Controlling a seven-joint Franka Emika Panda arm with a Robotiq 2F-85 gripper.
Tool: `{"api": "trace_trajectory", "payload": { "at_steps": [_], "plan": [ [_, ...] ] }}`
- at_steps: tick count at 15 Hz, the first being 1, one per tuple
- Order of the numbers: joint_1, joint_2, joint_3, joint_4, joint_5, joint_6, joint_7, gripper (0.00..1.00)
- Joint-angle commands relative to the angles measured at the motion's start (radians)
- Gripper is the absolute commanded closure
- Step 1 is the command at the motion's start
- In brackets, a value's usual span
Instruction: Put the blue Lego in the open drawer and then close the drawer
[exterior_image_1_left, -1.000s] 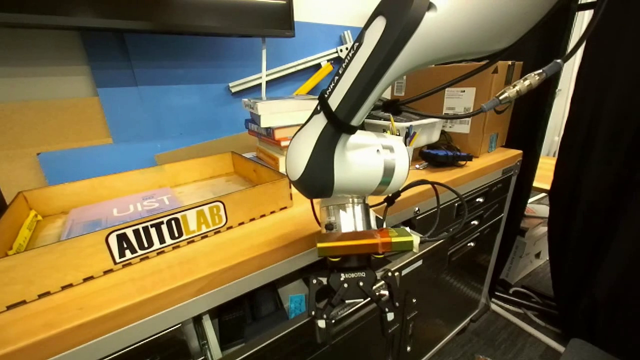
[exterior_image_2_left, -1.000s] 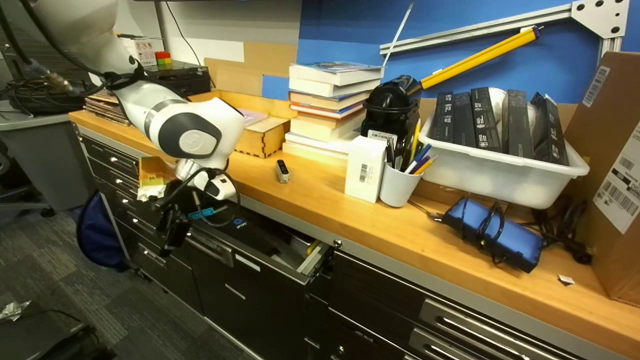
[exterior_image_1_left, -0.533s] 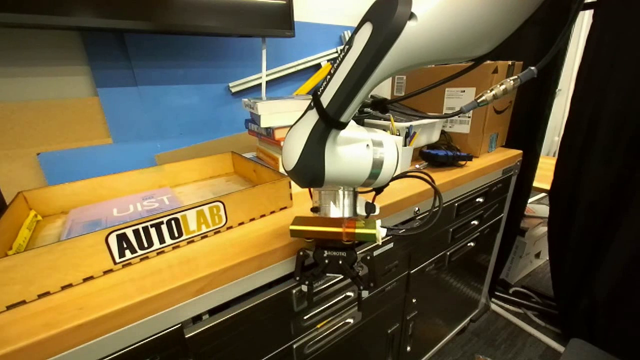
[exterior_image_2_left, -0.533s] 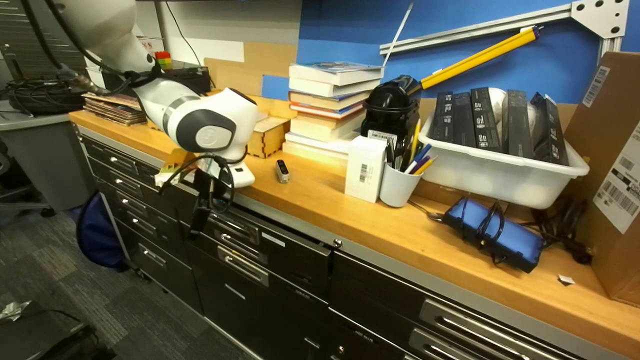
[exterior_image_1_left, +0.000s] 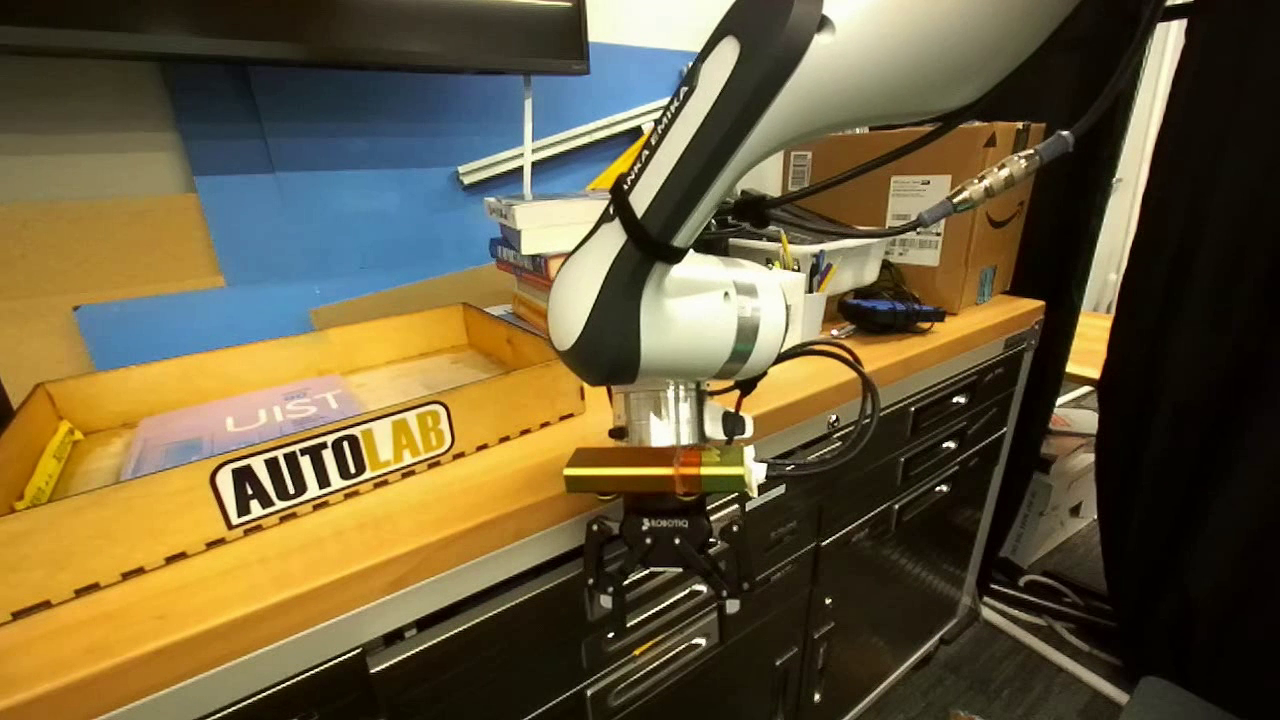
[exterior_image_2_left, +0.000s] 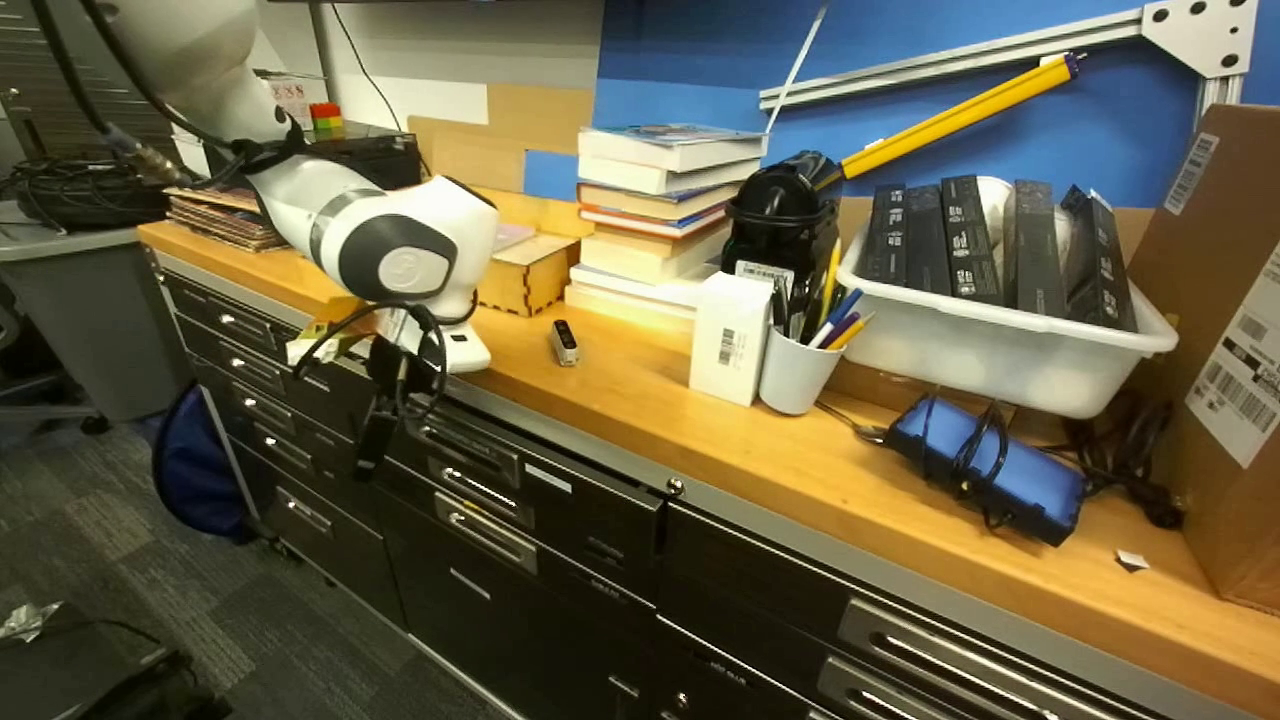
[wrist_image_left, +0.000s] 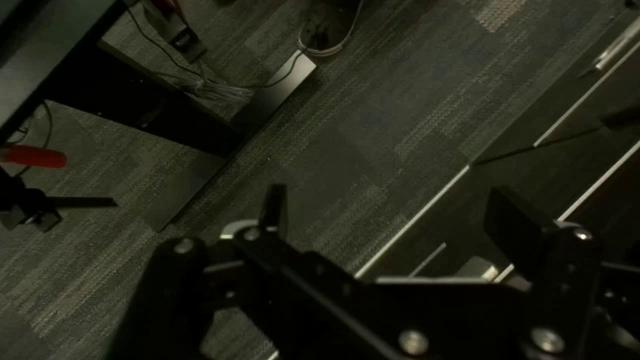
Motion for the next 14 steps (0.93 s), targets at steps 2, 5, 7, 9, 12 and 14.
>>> {"api": "trace_trajectory", "payload": {
  "at_steps": [2,5,7,9,12,14],
  "plan": [
    [0.022,0.025,0.018,0.029,-0.066,-0.172,-0.031,0.0],
    [0.037,0.044,0.002,0.028,-0.066,-0.143,0.057,0.0],
    [0.039,0.064,-0.008,0.035,-0.054,-0.092,0.128,0.0],
    [0.043,0.074,-0.02,0.034,-0.046,-0.025,0.211,0.0],
    [0.044,0.078,-0.029,0.023,-0.032,0.089,0.326,0.0],
    [0.052,0.06,-0.034,0.001,-0.043,0.133,0.409,0.0]
  ]
}}
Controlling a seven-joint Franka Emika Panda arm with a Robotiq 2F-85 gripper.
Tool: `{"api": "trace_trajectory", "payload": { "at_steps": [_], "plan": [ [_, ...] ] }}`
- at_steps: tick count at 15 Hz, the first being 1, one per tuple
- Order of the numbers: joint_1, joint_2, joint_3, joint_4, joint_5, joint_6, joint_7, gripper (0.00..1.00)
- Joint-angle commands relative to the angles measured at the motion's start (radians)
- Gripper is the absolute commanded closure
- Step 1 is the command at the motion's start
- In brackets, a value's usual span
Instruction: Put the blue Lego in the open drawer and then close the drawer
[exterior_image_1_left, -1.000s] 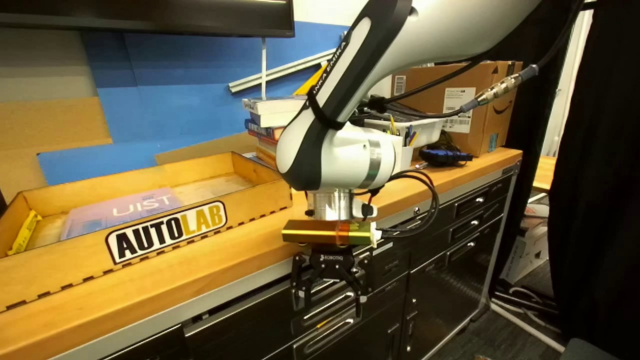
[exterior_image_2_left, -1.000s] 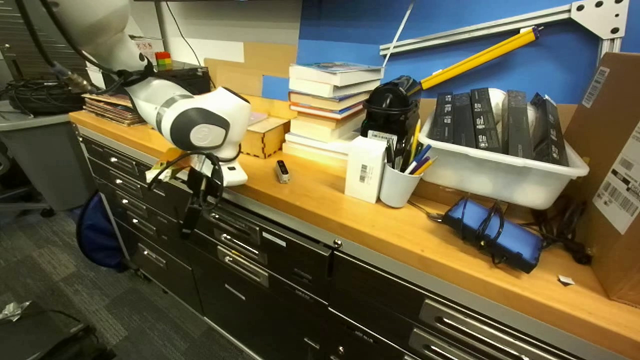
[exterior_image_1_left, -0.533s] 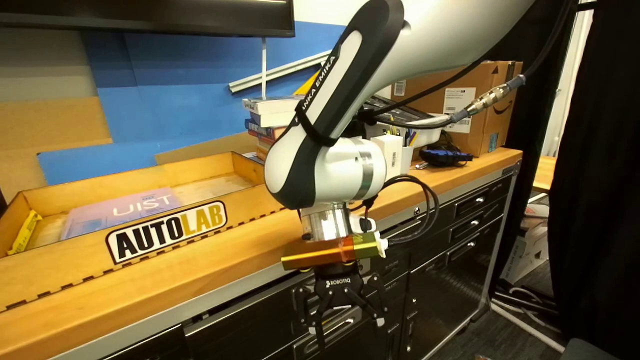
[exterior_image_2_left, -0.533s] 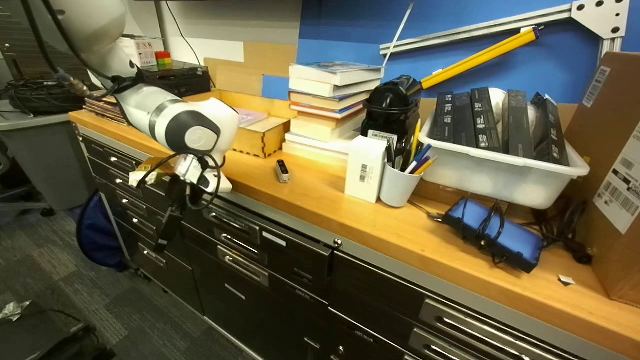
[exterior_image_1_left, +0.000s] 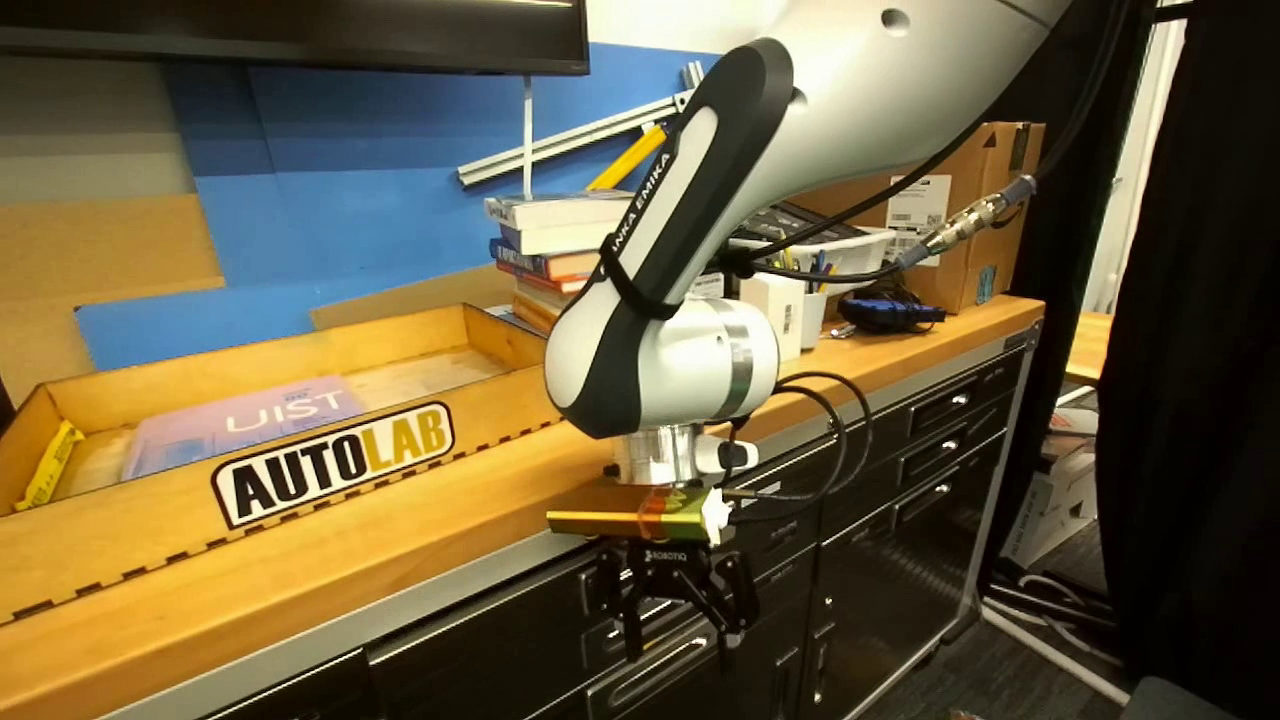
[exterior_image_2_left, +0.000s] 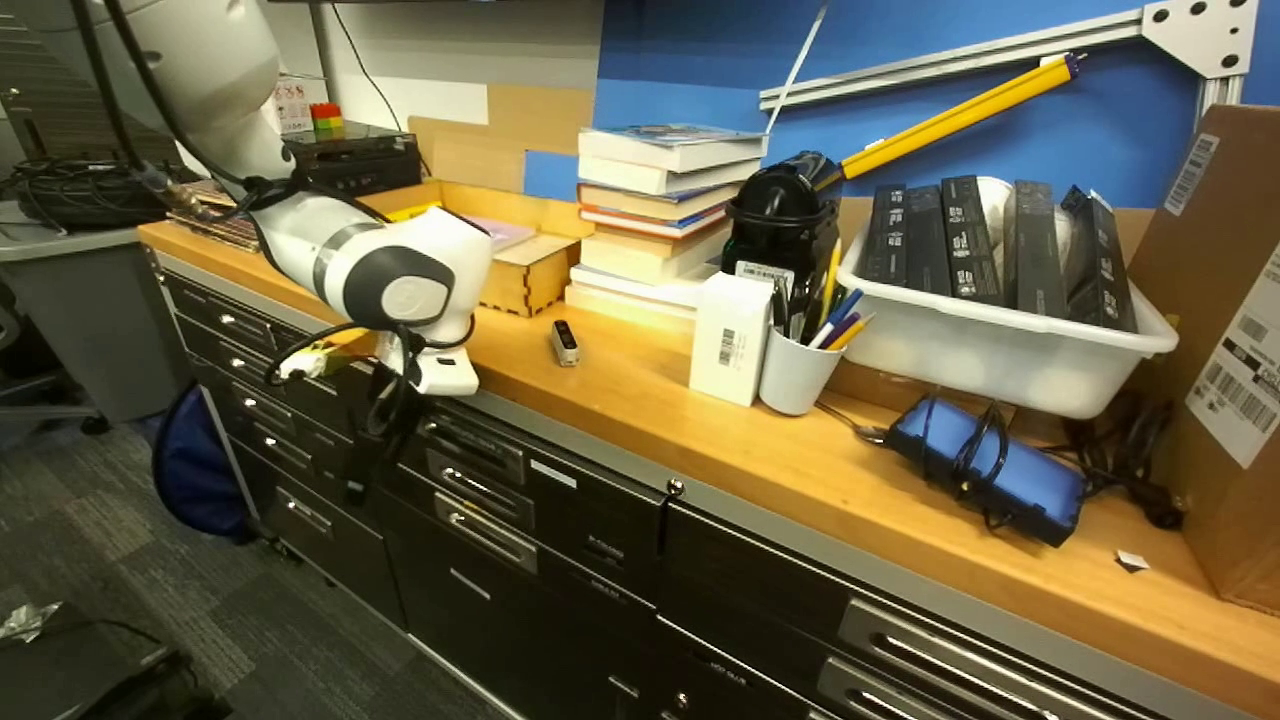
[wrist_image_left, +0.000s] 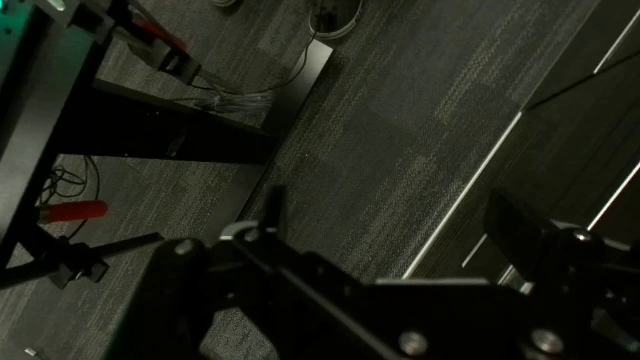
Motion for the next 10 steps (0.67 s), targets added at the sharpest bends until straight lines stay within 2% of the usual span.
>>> {"api": "trace_trajectory", "payload": {
  "at_steps": [1,4,6,10],
  "plan": [
    [0.027,-0.022,-0.023,-0.016,0.002,0.103,0.161,0.0],
    [0.041,-0.058,-0.03,-0.056,-0.019,0.155,0.284,0.0],
    [0.021,-0.109,0.001,-0.089,0.004,0.14,0.237,0.0],
    [0.03,-0.301,0.026,-0.149,-0.118,-0.006,0.118,0.0]
  ]
}}
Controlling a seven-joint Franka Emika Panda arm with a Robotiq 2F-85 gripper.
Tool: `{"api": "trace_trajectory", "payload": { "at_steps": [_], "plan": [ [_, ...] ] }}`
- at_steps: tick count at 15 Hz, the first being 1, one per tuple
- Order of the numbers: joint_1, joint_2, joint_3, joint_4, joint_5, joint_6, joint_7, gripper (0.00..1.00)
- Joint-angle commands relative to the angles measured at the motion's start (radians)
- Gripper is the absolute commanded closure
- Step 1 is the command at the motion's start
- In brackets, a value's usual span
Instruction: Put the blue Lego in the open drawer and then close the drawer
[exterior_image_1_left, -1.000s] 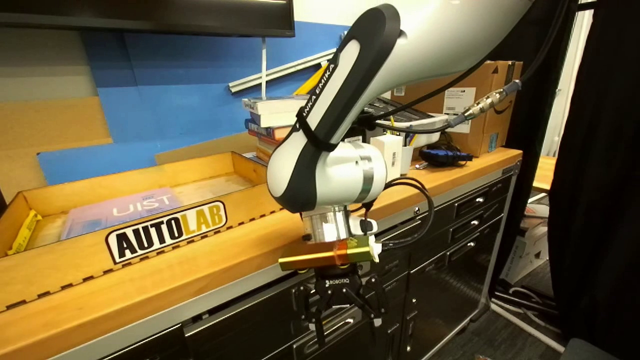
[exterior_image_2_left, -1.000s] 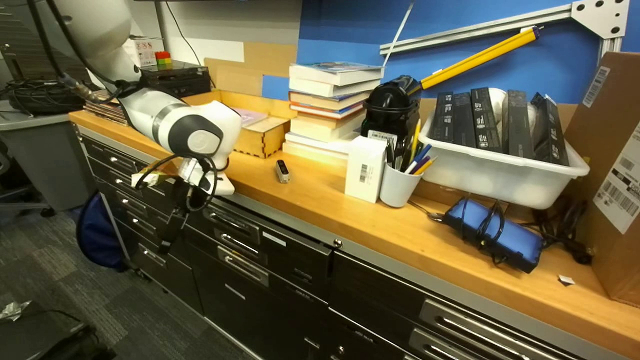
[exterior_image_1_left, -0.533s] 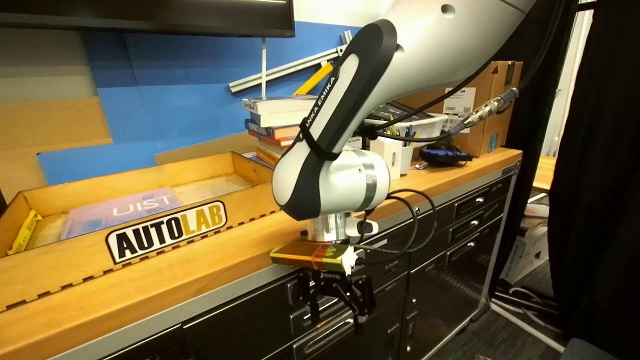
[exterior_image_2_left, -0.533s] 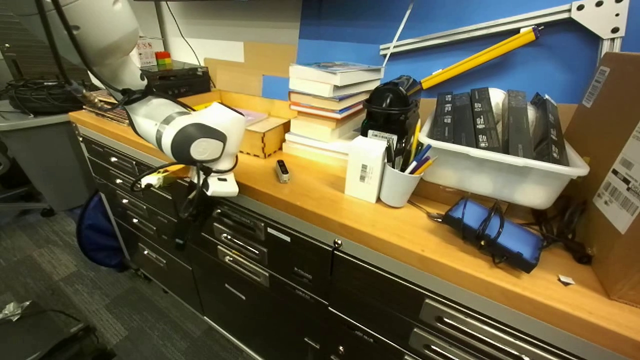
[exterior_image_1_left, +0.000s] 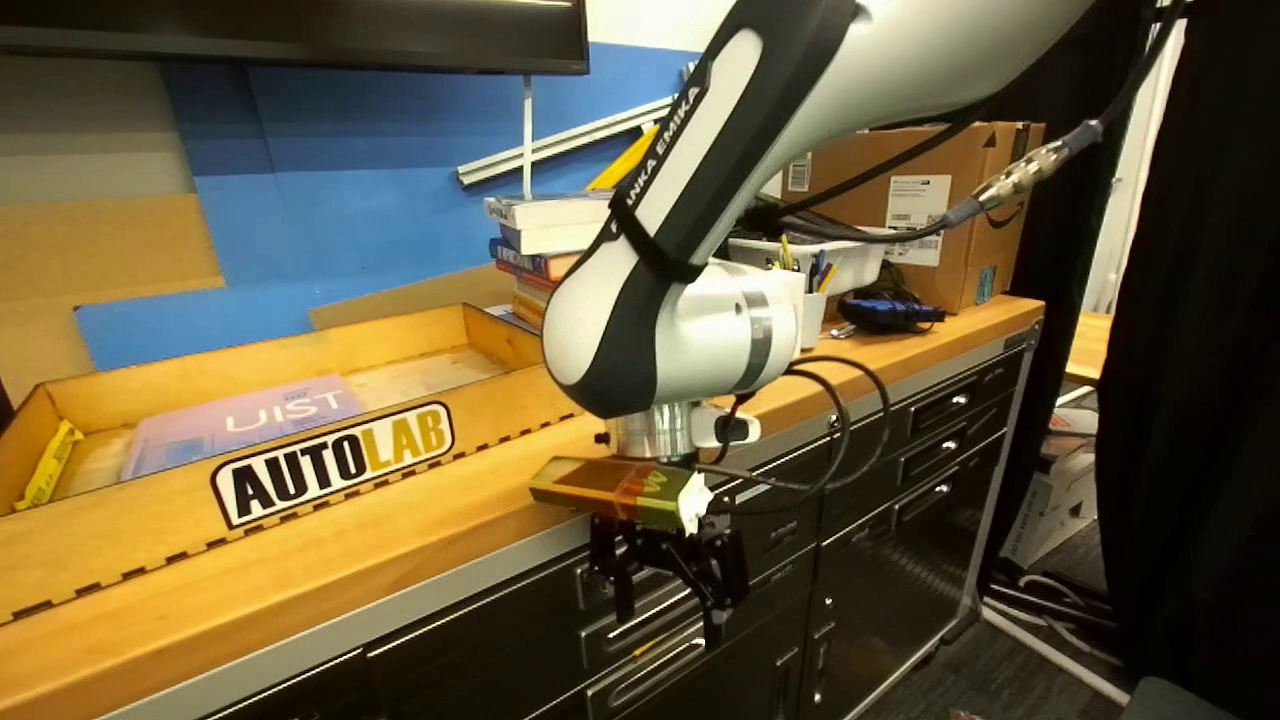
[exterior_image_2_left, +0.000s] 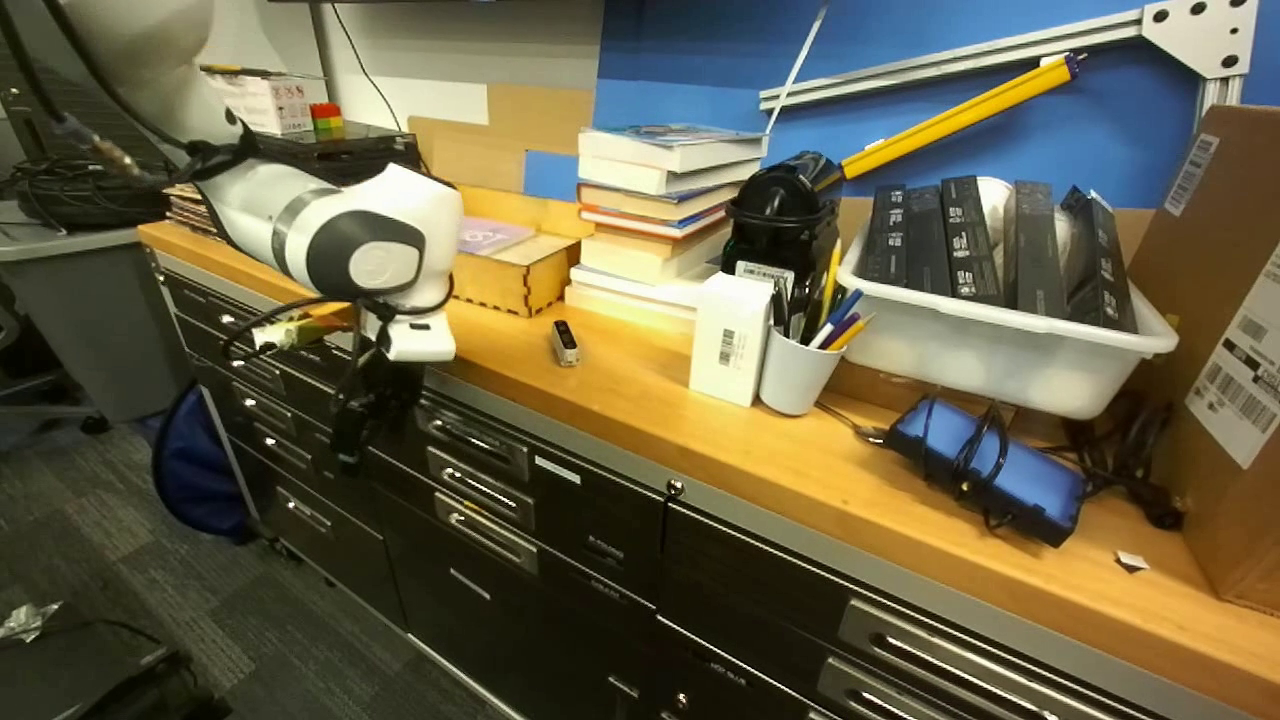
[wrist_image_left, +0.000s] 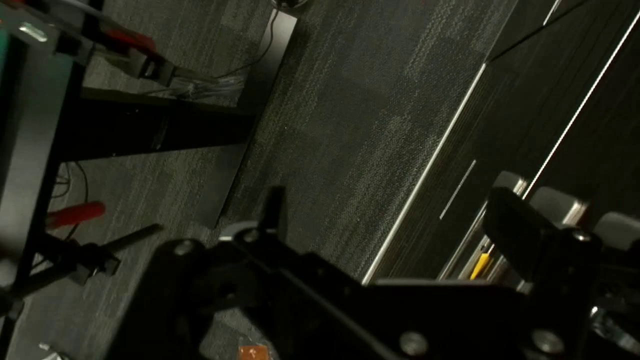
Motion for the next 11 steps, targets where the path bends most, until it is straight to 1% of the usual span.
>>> {"api": "trace_trajectory", "payload": {
  "at_steps": [1,5,7,8,9,11],
  "plan": [
    [0.01,-0.221,0.025,-0.067,-0.099,-0.153,-0.066,0.0],
    [0.002,-0.388,0.075,-0.006,-0.188,-0.445,-0.161,0.0],
    [-0.002,-0.446,0.096,0.036,-0.224,-0.561,-0.236,0.0],
    [-0.005,-0.467,0.104,0.054,-0.244,-0.593,-0.277,0.0],
    [-0.017,-0.419,0.107,0.025,-0.206,-0.518,-0.214,0.0],
    [-0.02,-0.467,0.117,0.038,-0.22,-0.562,-0.254,0.0]
  ]
}}
